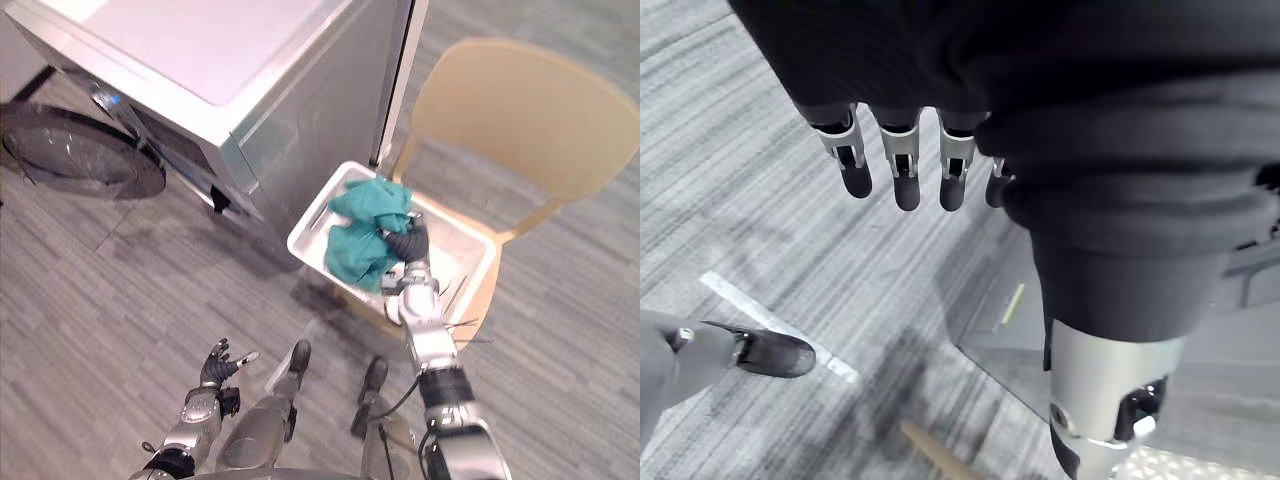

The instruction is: Pick up the laundry basket with both hands and put the clothes into the washing machine.

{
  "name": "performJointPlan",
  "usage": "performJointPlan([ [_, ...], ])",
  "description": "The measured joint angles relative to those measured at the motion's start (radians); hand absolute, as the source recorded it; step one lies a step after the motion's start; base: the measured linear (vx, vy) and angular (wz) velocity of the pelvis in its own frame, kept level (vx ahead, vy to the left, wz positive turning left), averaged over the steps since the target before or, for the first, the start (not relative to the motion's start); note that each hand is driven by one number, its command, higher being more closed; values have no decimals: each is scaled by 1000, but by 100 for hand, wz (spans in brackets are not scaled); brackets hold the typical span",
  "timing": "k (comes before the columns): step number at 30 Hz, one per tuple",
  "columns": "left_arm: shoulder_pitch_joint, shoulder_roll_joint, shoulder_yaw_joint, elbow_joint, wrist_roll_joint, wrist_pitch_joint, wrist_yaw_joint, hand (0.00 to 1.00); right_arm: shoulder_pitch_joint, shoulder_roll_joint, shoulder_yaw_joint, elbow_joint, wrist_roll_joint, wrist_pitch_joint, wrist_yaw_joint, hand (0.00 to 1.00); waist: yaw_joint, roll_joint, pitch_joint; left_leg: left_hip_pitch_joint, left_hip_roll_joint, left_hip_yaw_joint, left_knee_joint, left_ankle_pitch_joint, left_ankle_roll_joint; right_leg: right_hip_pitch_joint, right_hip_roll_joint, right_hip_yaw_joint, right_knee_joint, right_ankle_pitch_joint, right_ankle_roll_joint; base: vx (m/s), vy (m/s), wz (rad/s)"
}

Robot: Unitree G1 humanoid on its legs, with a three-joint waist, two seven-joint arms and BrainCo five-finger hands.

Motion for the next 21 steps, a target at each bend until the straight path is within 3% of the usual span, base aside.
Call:
performJointPlan([
  [1,17,10,0,-5,0,0,0,0,11,15,26,-78,2,-31,9,100,0,-20,-17,11,6,30,0,-6,5,3,9,32,-18,14,1,16,11,-52],
  [6,31,20,-2,-84,1,-4,1,0,37,30,87,-246,37,-100,30,100,0,-25,-20,14,12,73,5,-9,6,-11,16,76,-19,35,0,-13,17,-31],
  [8,11,34,-2,-143,1,-8,1,0,45,34,104,-264,38,-122,37,100,0,-23,-18,-41,11,63,87,-22,33,-57,7,102,89,-5,37,-94,-14,14],
  [9,7,37,-2,-163,1,-17,1,0,45,34,106,-272,38,-123,38,100,0,-15,-14,-58,18,52,106,-27,39,-85,8,134,174,-49,32,-116,-64,60],
  [10,-4,47,-9,-199,2,-35,1,0,60,37,109,-298,39,-131,38,100,-4,-10,-10,-79,14,7,137,-31,40,-134,0,181,419,-168,-6,0,-113,87],
  [12,4,55,-13,-265,2,-45,2,0,68,36,132,-303,50,-146,44,100,7,-15,-9,-113,-11,-58,176,-22,26,-89,-5,247,579,-286,36,-4,-220,110],
  [13,15,54,-13,-291,2,-46,2,0,65,35,141,-303,55,-146,46,100,11,-15,-8,-122,-20,-73,180,-18,20,-64,-5,257,574,-310,33,-103,-265,91],
  [15,64,52,-10,-395,-1,-62,4,0,24,18,197,-275,68,-147,68,100,48,-7,-3,-155,-30,-110,157,23,-17,-4,12,258,421,-401,2,-233,-293,48],
  [16,72,40,-12,-402,-2,-69,3,0,6,1,205,-263,69,-147,72,100,56,21,2,-166,-17,-123,147,38,-18,-7,30,240,403,-395,-6,-330,-252,44],
  [17,93,15,-16,-431,-9,-71,3,0,-19,-37,213,-237,72,-147,80,100,53,66,10,-181,6,-160,122,51,-1,-10,64,203,393,-381,-18,-299,-174,69],
  [18,115,4,-42,-476,-19,-71,2,0,-33,-74,216,-210,79,-146,85,100,51,90,18,-190,26,-173,91,46,8,-24,79,160,408,-377,-32,-352,-211,89],
  [19,125,2,-59,-496,-22,-71,1,0,-36,-94,216,-203,81,-144,85,100,49,98,20,-195,35,-164,67,22,37,-25,81,131,407,-371,-43,-254,-193,119],
  [20,124,0,-93,-515,-33,-72,-5,0,-40,-136,210,-186,86,-143,84,100,42,99,24,-202,44,-97,29,-72,117,-25,58,73,368,-343,-70,-246,-103,145],
  [21,121,-5,-104,-540,-38,-73,-16,0,-65,-161,200,-140,79,-141,85,100,26,82,30,-221,27,3,55,-62,88,-19,20,17,337,-319,-79,-214,-78,149],
])
